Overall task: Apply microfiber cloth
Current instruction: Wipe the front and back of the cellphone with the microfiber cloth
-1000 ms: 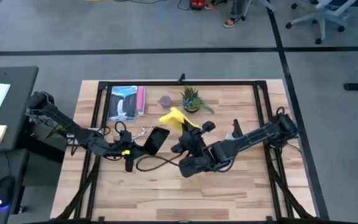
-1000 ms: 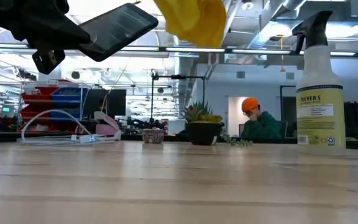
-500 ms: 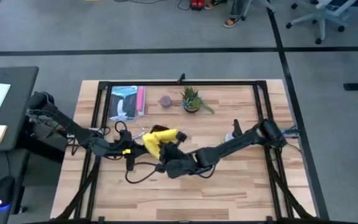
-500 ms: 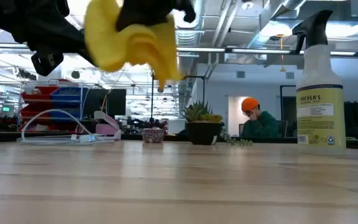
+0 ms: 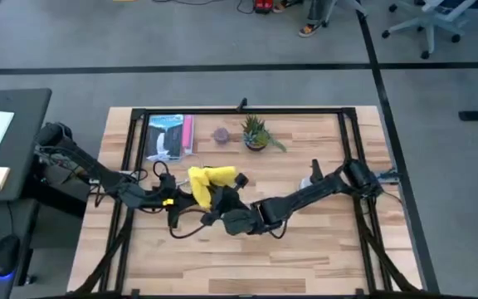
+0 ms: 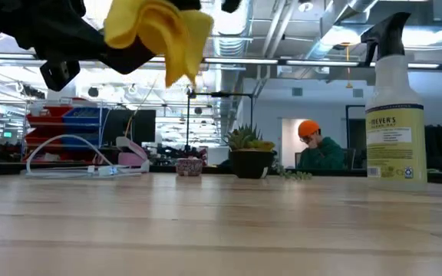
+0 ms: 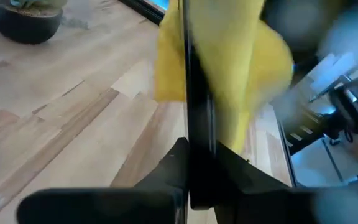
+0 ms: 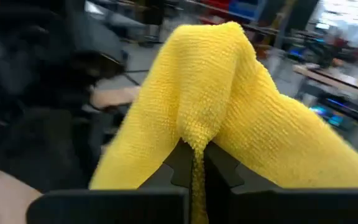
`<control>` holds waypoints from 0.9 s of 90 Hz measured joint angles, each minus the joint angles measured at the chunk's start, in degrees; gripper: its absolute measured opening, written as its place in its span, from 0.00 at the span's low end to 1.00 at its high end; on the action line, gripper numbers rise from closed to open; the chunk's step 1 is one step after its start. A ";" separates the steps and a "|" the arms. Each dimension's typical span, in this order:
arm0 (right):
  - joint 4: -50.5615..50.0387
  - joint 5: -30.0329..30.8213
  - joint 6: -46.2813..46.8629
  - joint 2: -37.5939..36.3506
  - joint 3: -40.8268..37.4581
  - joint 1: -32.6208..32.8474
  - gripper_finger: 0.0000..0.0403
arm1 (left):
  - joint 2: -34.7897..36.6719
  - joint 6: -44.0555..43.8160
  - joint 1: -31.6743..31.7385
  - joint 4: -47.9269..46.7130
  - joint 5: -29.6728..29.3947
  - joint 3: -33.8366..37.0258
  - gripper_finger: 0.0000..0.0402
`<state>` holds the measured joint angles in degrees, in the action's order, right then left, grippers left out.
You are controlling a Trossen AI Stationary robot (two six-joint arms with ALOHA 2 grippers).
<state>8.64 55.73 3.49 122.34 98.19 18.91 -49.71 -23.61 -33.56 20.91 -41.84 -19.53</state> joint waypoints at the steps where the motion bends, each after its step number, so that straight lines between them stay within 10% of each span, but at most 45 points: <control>1: 0.04 -1.36 0.20 0.09 0.00 -0.11 0.00 | 0.00 0.01 -0.01 -0.06 0.02 0.00 0.04; 19: -2.96 -11.50 5.40 0.67 0.07 -2.04 0.00 | -0.04 -0.03 -0.03 -0.46 -0.46 0.00 0.04; 50: -2.99 17.59 -10.45 -0.67 0.00 0.19 0.00 | -0.02 -0.93 0.02 -0.62 -0.44 0.00 0.04; 81: -15.08 -5.95 1.26 0.61 0.02 0.44 0.00 | -0.06 -0.67 -0.03 -1.41 -0.33 0.01 0.04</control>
<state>-6.44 49.77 4.75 122.96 98.21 19.35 -49.77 -24.27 -33.59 19.50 -42.17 -19.52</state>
